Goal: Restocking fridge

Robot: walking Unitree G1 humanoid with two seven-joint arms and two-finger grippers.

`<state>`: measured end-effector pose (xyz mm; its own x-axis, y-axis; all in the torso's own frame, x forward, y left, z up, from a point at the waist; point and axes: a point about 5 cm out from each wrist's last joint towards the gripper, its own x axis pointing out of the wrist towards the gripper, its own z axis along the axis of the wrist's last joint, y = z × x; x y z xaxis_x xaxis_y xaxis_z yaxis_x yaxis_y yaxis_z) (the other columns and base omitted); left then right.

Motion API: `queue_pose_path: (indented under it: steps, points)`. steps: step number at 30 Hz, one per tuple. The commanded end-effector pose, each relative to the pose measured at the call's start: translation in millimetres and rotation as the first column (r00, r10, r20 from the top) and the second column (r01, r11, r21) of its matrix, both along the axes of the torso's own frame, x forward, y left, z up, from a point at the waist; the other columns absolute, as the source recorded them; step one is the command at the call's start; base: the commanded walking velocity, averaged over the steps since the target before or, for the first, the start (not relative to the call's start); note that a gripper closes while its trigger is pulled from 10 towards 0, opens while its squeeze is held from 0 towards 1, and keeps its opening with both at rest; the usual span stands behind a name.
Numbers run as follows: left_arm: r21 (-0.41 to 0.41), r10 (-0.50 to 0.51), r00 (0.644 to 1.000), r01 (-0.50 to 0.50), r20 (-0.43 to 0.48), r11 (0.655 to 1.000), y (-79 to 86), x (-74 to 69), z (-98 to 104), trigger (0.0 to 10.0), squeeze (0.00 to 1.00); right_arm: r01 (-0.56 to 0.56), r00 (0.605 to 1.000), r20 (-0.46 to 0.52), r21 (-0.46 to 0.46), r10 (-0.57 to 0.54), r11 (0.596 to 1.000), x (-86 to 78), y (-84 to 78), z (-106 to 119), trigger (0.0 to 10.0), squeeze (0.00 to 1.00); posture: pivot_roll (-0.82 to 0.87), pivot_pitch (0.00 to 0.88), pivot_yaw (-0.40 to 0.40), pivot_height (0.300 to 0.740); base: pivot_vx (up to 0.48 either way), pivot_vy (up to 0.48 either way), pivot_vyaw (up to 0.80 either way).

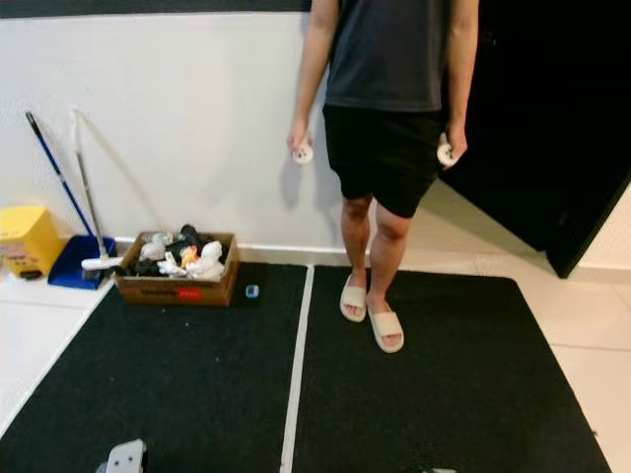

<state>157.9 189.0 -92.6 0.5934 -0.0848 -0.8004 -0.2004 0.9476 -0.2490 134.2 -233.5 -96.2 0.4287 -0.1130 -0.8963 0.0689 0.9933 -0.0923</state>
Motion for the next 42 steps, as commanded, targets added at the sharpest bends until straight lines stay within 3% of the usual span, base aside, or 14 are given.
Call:
queue_pose_path:
  steps: [1, 8, 42]
  points:
    - [-0.002, -0.002, 1.000, 0.002, -0.020, 1.000, 0.2, -5.3, -2.3, 10.0, 0.00, -0.007, 1.000, 0.006, -0.007, 0.007, 1.000, 2.1, -0.9, 1.0, 10.0, 0.00, -0.09, 0.000, 0.050, 0.740, 0.000, 0.000, 0.00]
    - [-0.005, -0.005, 1.000, 0.005, -0.020, 1.000, 0.1, -5.7, -2.4, 10.0, 0.00, -0.008, 1.000, 0.008, -0.007, 0.008, 1.000, 2.2, -0.9, 1.0, 10.0, 0.00, -0.09, 0.000, 0.050, 0.740, 0.000, 0.000, 0.00]
    - [-0.015, -0.017, 1.000, 0.016, -0.019, 1.000, -0.1, -5.9, -2.3, 10.0, 0.00, -0.016, 1.000, 0.016, -0.004, 0.016, 1.000, 3.4, 0.5, 1.2, 10.0, 0.00, -0.09, 0.000, 0.051, 0.740, 0.270, 0.000, 0.00]
